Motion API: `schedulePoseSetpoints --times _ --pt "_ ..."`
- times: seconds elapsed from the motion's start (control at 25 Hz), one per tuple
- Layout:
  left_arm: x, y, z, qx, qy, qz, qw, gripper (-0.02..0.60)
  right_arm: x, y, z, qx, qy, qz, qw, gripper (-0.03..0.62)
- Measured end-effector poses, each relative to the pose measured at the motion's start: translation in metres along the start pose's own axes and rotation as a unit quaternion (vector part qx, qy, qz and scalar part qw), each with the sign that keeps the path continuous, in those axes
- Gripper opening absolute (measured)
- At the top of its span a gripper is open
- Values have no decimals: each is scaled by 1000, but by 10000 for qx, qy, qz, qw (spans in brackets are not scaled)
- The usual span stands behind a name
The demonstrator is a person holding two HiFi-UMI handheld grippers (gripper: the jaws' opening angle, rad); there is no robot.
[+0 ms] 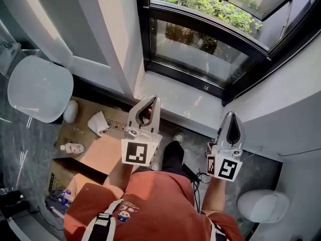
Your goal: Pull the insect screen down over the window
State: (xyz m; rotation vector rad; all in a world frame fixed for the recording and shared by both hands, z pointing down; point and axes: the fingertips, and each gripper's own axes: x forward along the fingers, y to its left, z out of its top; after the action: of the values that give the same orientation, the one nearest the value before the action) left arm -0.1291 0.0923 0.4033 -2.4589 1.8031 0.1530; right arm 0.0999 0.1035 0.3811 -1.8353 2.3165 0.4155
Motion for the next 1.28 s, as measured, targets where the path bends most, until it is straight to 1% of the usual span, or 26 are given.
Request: schedulePoseSetpoints --times 0.2,0.44,0.72,0.88,1.08,1.28 --pt "40 6 0 72 -69 50 9999 5 37 -20 -11 44 -61 -11 10000 9" --pt "104 7 0 18 -77 76 9999 5 90 -53 -19 4 -93 -19 10000 9" --pt "184 -11 -2 30 -106 -3 9999 5 138 -107 -34 3 -110 -144 9998 9" --pt "226 -25 -1 46 -239 -110 9996 5 162 -142 -40 74 -237 -267 9993 9" --pt "266 -37 0 18 -244 -149 9996 5 185 -172 -44 141 -389 -314 9987 9" --pt "290 -36 3 60 -279 -187 9994 5 209 -183 -42 135 -528 -336 9979 9"
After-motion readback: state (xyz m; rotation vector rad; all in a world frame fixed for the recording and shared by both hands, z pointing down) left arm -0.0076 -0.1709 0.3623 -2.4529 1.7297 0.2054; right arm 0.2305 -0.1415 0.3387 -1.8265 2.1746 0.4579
